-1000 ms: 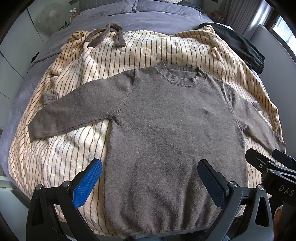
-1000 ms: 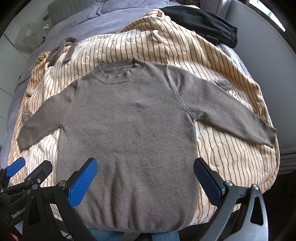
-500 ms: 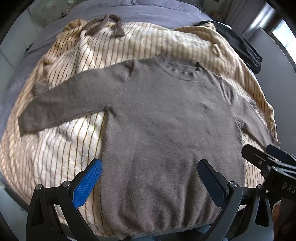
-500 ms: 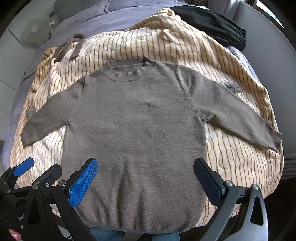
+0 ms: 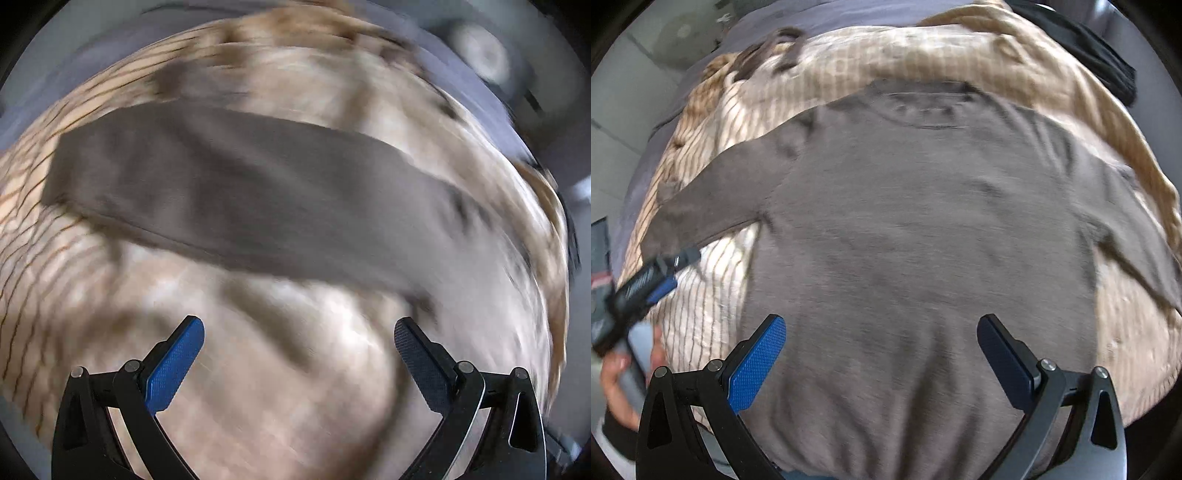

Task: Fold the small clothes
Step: 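Grasp the grey sweater's side edge with the left tool and fold it over the body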

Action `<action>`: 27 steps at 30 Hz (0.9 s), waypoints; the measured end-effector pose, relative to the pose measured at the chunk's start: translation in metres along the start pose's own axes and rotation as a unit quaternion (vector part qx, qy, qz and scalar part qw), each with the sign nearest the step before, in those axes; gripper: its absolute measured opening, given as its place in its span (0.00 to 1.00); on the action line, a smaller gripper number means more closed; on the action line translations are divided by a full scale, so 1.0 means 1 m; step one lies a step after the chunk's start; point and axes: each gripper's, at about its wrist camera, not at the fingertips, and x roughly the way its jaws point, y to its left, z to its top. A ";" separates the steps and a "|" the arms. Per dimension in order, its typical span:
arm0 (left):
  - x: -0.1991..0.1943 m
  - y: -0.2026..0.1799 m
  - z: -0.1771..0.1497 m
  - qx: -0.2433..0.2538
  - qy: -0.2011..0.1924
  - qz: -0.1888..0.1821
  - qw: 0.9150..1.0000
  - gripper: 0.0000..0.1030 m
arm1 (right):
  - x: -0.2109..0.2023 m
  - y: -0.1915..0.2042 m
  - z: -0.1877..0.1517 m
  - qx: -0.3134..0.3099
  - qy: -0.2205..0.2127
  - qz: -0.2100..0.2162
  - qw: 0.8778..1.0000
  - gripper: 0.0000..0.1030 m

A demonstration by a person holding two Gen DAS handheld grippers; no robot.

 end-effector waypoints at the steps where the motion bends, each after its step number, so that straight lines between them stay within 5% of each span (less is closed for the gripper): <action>1: 0.004 0.014 0.006 -0.017 -0.008 0.001 1.000 1.00 | 0.007 0.010 0.002 -0.008 0.004 0.001 1.000 1.00; 4: 0.023 0.055 0.029 -0.063 -0.029 0.005 0.998 1.00 | 0.023 0.036 0.004 -0.031 0.008 0.020 0.999 1.00; 10: 0.026 0.078 0.057 -0.083 -0.097 0.002 0.992 0.98 | 0.052 0.072 0.005 -0.067 0.013 0.023 0.997 1.00; 12: 0.018 0.087 0.055 -0.107 -0.131 0.005 0.986 0.72 | 0.056 0.078 0.006 -0.069 0.011 0.026 0.997 1.00; 13: 0.017 0.092 0.055 -0.116 -0.133 0.006 0.984 0.64 | 0.057 0.082 0.005 -0.071 0.010 0.028 0.997 1.00; 15: 0.018 0.100 0.058 -0.136 -0.132 0.001 0.982 0.34 | 0.059 0.086 0.004 -0.073 0.007 0.030 0.997 1.00; 18: 0.017 0.109 0.060 -0.144 -0.140 -0.021 0.979 0.08 | 0.060 0.089 0.004 -0.071 0.003 0.040 0.997 1.00; 27: -0.036 0.046 0.059 -0.029 -0.216 -0.091 0.972 0.08 | 0.055 0.073 0.005 -0.042 -0.023 0.068 0.997 1.00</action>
